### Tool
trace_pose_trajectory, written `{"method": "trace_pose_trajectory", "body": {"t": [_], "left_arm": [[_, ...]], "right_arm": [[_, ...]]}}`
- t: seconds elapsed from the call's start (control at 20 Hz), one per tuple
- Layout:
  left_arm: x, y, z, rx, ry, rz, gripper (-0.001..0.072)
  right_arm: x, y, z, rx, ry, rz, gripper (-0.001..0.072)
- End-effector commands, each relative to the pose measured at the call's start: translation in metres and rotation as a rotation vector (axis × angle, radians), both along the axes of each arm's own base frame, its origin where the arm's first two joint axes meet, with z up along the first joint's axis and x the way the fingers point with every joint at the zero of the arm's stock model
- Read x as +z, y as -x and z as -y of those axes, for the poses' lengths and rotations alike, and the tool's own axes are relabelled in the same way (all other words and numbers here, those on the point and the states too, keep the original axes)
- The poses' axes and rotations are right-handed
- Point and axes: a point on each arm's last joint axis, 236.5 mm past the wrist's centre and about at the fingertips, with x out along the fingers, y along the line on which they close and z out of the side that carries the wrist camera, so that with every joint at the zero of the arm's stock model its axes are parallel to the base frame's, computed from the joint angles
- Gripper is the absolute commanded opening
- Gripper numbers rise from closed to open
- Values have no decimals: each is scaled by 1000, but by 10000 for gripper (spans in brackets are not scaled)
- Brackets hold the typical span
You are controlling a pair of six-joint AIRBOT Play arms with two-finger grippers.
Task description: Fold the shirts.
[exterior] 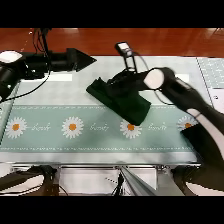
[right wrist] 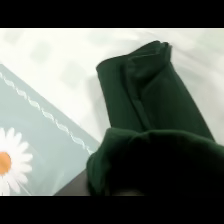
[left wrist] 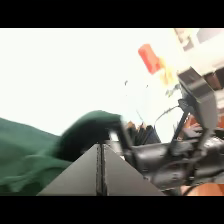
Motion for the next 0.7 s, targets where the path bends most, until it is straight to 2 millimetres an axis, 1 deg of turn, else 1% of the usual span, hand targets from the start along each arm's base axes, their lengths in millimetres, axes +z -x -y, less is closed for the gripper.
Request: {"method": "trace_pose_trajectory", "body": {"t": [0.0, 0.05, 0.1, 0.2, 0.3, 0.35, 0.4, 0.45, 0.5, 0.55, 0.6, 0.65], "left_arm": [[-16, 14, 6, -35, -30, -27, 24], [-22, 16, 6, -37, -40, -36, 24], [-26, 16, 5, -37, -49, -42, 24], [-30, 15, 2, -34, -67, -41, 24], [-30, 15, 1, -31, -66, -41, 24], [-30, 14, 0, -30, -67, -41, 24], [-31, 14, 0, -30, -70, -41, 24], [-32, 15, -1, -32, -73, -42, 24], [-32, 16, -2, -37, -72, -44, 24], [-32, 17, -4, -41, -71, -47, 24], [-33, 17, -6, -45, -75, -50, 24], [-35, 18, -10, -47, -87, -51, 24]], "right_arm": [[-22, -10, -28, -28, -54, 1, 455], [-23, -12, -22, -29, -39, 3, 546], [-20, -16, -11, -35, -21, 8, 546], [-6, -29, 27, -68, 24, 32, 546], [14, -41, 82, -127, 78, 50, 545], [21, -44, 116, -161, 125, 47, 545], [22, -43, 153, -197, 189, 29, 544], [15, -37, 197, -245, 276, -28, 538], [2, -24, 237, -288, 351, -120, 538], [-16, -5, 272, -328, 386, -248, 537], [-35, 14, 293, -369, 362, -371, 538], [-52, 32, 301, -394, 301, -474, 540]]}}
